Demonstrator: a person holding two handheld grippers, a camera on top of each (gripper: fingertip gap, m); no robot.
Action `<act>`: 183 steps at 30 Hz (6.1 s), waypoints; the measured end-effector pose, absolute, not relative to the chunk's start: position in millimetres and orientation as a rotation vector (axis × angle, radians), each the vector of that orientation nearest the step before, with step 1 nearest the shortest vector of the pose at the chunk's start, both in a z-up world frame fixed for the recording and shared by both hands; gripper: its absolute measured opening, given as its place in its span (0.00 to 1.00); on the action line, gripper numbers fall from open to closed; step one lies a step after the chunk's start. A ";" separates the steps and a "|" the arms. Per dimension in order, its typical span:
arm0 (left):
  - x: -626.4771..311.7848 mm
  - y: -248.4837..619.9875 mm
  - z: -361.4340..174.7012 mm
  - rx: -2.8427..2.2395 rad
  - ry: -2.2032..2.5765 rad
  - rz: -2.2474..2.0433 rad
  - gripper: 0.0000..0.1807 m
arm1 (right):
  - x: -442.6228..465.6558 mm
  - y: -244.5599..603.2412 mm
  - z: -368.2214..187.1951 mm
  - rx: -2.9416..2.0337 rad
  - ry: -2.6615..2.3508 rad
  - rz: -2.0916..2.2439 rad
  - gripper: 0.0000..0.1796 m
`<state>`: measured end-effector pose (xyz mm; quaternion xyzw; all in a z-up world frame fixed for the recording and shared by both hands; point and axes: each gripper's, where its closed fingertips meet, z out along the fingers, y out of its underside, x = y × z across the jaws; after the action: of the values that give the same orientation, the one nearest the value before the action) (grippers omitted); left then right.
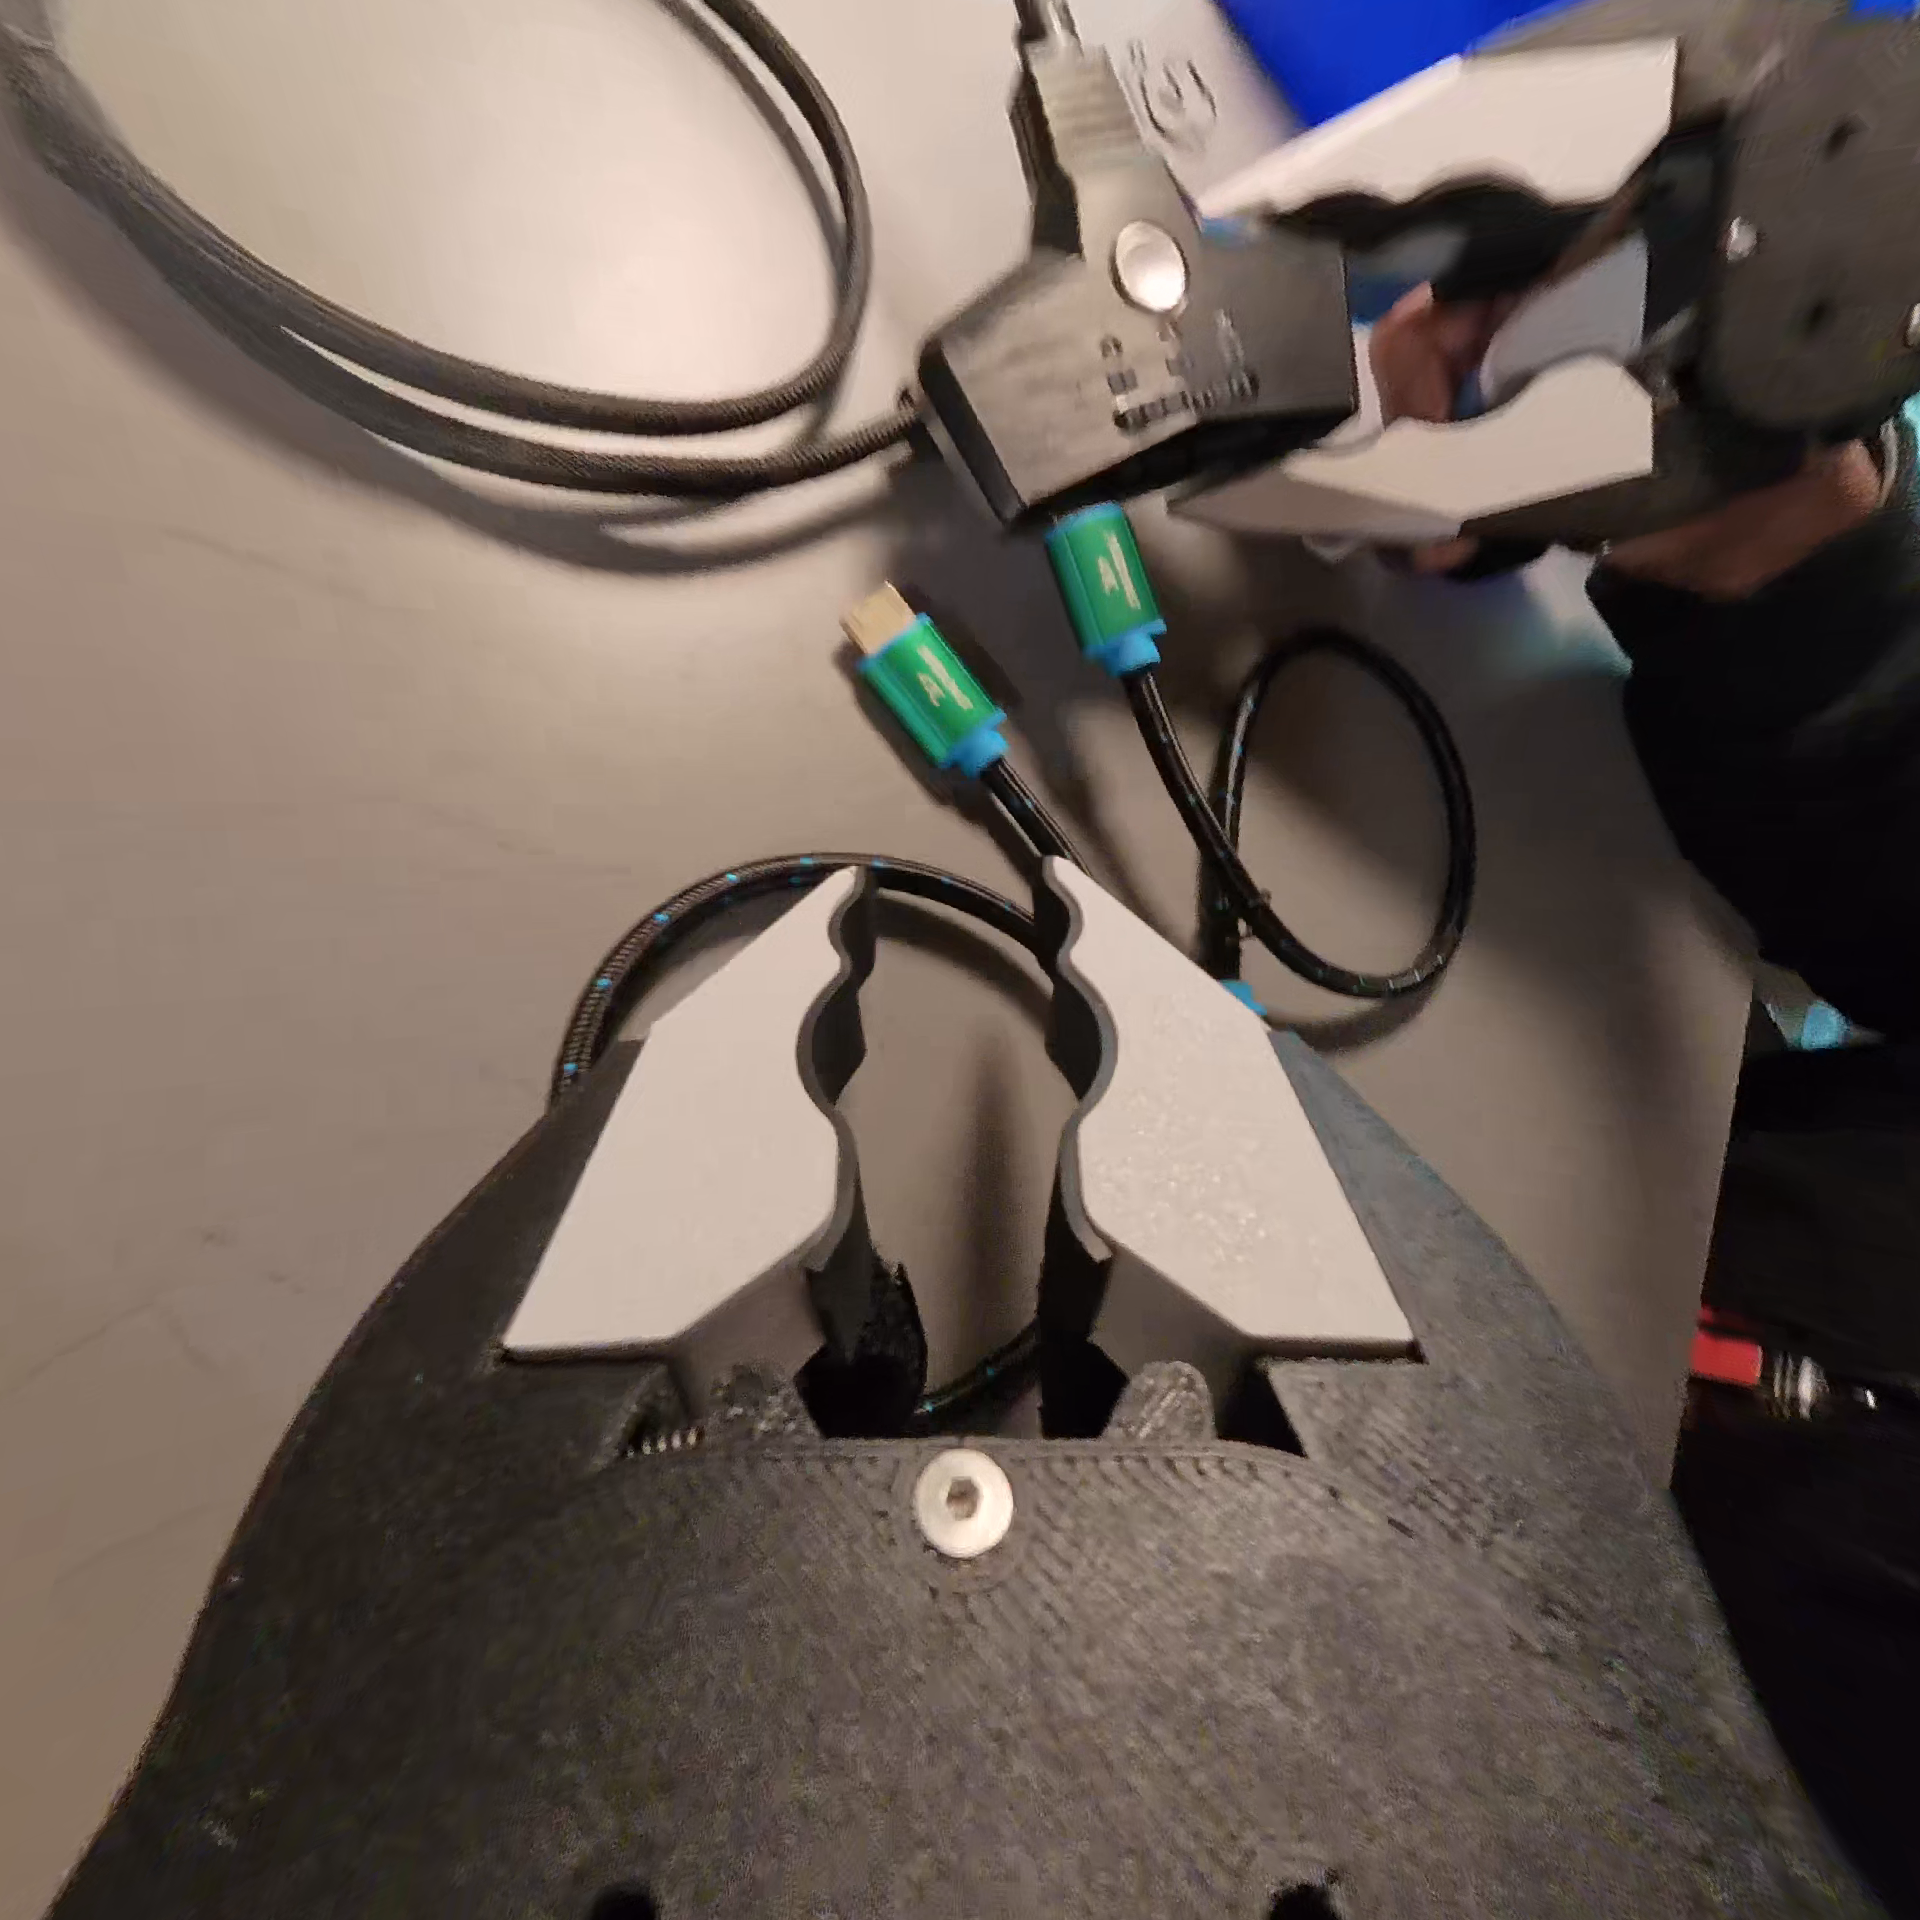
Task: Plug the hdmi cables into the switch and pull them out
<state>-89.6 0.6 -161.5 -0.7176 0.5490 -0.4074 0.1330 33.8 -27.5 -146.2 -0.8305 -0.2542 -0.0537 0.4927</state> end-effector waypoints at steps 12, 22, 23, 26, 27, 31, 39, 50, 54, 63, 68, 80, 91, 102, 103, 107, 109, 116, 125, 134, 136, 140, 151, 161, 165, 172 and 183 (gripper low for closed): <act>-113.9 -59.4 -162.7 -1.914 2.029 -1.257 0.16 | 34.8 -27.1 -140.6 -1.985 -0.614 -0.148 0.29; -97.4 15.0 -130.5 -1.985 1.513 -1.222 0.23 | 34.3 -26.4 -138.3 -1.972 -0.615 -0.162 0.29; -97.8 20.8 -135.3 -2.003 1.499 -1.181 0.24 | 33.9 -26.3 -137.7 -1.970 -0.615 -0.162 0.29; -98.4 25.7 -146.9 -2.028 1.515 -1.112 0.25 | 33.4 -25.9 -139.1 -1.973 -0.617 -0.160 0.29; -97.9 26.2 -150.1 -2.034 1.520 -1.099 0.25 | 33.7 -25.9 -139.8 -1.975 -0.617 -0.161 0.29; -98.3 25.6 -160.3 -2.055 1.548 -1.058 0.25 | 34.9 -26.6 -138.7 -1.971 -0.614 -0.164 0.29; -93.7 29.4 -143.7 -1.964 1.504 -1.112 0.25 | 34.8 -26.1 -139.1 -1.968 -0.609 -0.166 0.29; -98.1 34.9 -164.8 -1.940 1.612 -0.887 0.27 | 33.4 -25.8 -143.9 -1.981 -0.611 -0.152 0.29; -97.9 31.6 -170.4 -1.936 1.649 -0.862 0.26 | 32.2 -25.5 -144.7 -1.982 -0.615 -0.151 0.29; -97.0 33.5 -172.3 -1.915 1.658 -0.820 0.26 | 32.3 -25.7 -144.3 -1.981 -0.614 -0.150 0.29; -96.4 40.5 -172.4 -1.915 1.627 -0.777 0.26 | 32.1 -25.8 -144.3 -1.981 -0.615 -0.150 0.29; -95.3 46.4 -172.0 -1.869 1.628 -0.704 0.26 | 32.3 -26.0 -143.9 -1.979 -0.613 -0.148 0.29; -96.7 54.9 -171.1 -1.859 1.598 -0.668 0.28 | 32.8 -26.1 -143.5 -1.978 -0.613 -0.146 0.29; -97.7 60.6 -177.8 -1.847 1.607 -0.639 0.28 | 33.9 -25.3 -142.4 -1.972 -0.607 -0.151 0.29; -97.7 61.3 -177.6 -1.848 1.603 -0.640 0.27 | 33.9 -25.2 -142.2 -1.971 -0.607 -0.152 0.29; -104.4 59.6 -177.1 -1.868 1.631 -0.633 0.08 | 33.4 -24.4 -139.7 -1.956 -0.606 -0.156 0.29; -109.0 51.2 -176.6 -1.893 1.676 -0.677 0.07 | 34.1 -24.2 -139.9 -1.956 -0.604 -0.157 0.29; -128.9 26.2 -176.6 -1.978 1.817 -0.712 0.05 | 35.9 -24.2 -136.4 -1.944 -0.600 -0.162 0.29; -156.7 -9.2 -172.9 -1.940 2.053 -0.835 0.04 | 38.2 -24.7 -133.3 -1.932 -0.593 -0.164 0.29; -130.1 -13.0 -133.5 -1.812 1.874 -1.087 0.24 | 38.1 -25.1 -126.0 -1.877 -0.626 -0.182 0.29; -111.8 -20.5 -116.0 -1.762 1.778 -1.264 0.29 | 34.9 -25.1 -124.0 -1.857 -0.641 -0.169 0.29; -79.3 -23.2 -97.0 -1.769 1.557 -1.576 0.33 | 25.4 -25.5 -112.3 -1.796 -0.699 -0.147 0.29; -48.5 -16.3 -75.3 -1.696 1.161 -2.225 0.21 | -39.6 -15.2 -73.0 -1.542 -1.133 -0.090 0.29; -46.0 31.5 -64.3 -1.687 0.787 -2.015 0.11 | 23.9 -44.7 -89.0 -2.075 -0.630 -0.317 0.25; -53.1 57.8 -66.1 -1.699 0.652 -1.842 0.11 | -72.6 -92.4 -124.0 -2.227 -0.435 0.168 0.24; -69.6 69.6 -63.3 -1.661 0.611 -1.682 0.12 | -112.2 -85.2 -170.4 -2.363 -0.482 0.070 0.26; -74.7 70.3 -63.4 -1.680 0.555 -1.775 0.11 | -64.2 -109.9 -142.8 -2.346 -0.717 0.127 0.28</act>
<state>-74.7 70.3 -63.4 -0.6367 0.2103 -0.6729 0.3123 -64.2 -109.9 -142.8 -0.8995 -0.2748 0.0486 0.3361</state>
